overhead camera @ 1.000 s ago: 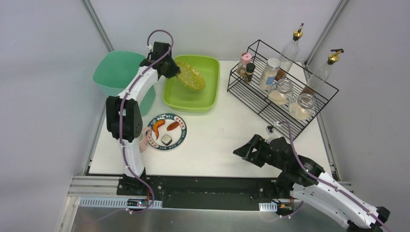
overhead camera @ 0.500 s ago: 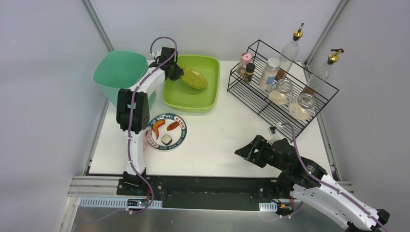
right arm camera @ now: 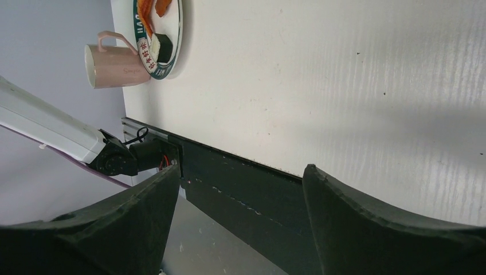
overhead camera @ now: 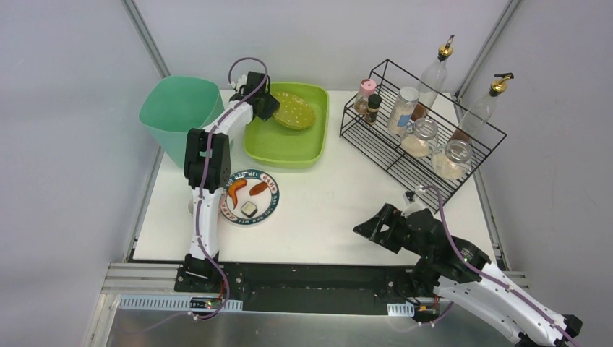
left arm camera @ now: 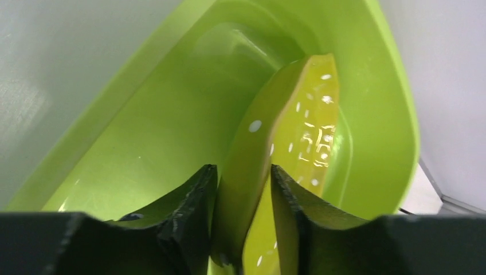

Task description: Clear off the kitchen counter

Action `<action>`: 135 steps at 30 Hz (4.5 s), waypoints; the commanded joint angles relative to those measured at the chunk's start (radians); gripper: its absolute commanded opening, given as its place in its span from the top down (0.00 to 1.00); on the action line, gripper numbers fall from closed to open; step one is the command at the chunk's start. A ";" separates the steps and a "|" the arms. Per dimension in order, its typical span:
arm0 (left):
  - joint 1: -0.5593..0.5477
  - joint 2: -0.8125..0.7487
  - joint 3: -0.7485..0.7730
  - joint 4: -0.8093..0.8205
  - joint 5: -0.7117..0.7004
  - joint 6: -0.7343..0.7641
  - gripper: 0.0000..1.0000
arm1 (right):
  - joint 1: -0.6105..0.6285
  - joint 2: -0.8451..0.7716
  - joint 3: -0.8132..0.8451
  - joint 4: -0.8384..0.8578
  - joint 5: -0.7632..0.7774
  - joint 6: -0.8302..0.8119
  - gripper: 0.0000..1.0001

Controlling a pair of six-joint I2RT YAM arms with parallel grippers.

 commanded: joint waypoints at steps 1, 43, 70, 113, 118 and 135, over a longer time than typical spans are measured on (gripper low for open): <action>-0.013 0.020 0.025 0.023 -0.022 -0.024 0.55 | 0.005 -0.006 0.024 -0.025 0.023 -0.019 0.17; -0.058 -0.497 -0.203 -0.381 0.039 0.248 0.01 | 0.005 0.237 0.113 0.058 -0.012 -0.024 0.01; -0.066 -1.297 -0.968 -0.401 0.032 0.194 0.01 | 0.098 1.024 0.327 0.663 -0.138 0.072 0.19; -0.066 -1.543 -1.016 -0.537 0.100 0.274 0.01 | 0.133 1.701 0.516 1.219 -0.105 0.237 0.92; -0.066 -1.538 -1.025 -0.537 0.092 0.266 0.01 | 0.133 1.664 0.440 1.264 -0.087 0.264 1.00; -0.066 -1.524 -0.982 -0.538 0.244 0.275 0.01 | 0.127 1.310 0.182 1.247 -0.146 0.275 1.00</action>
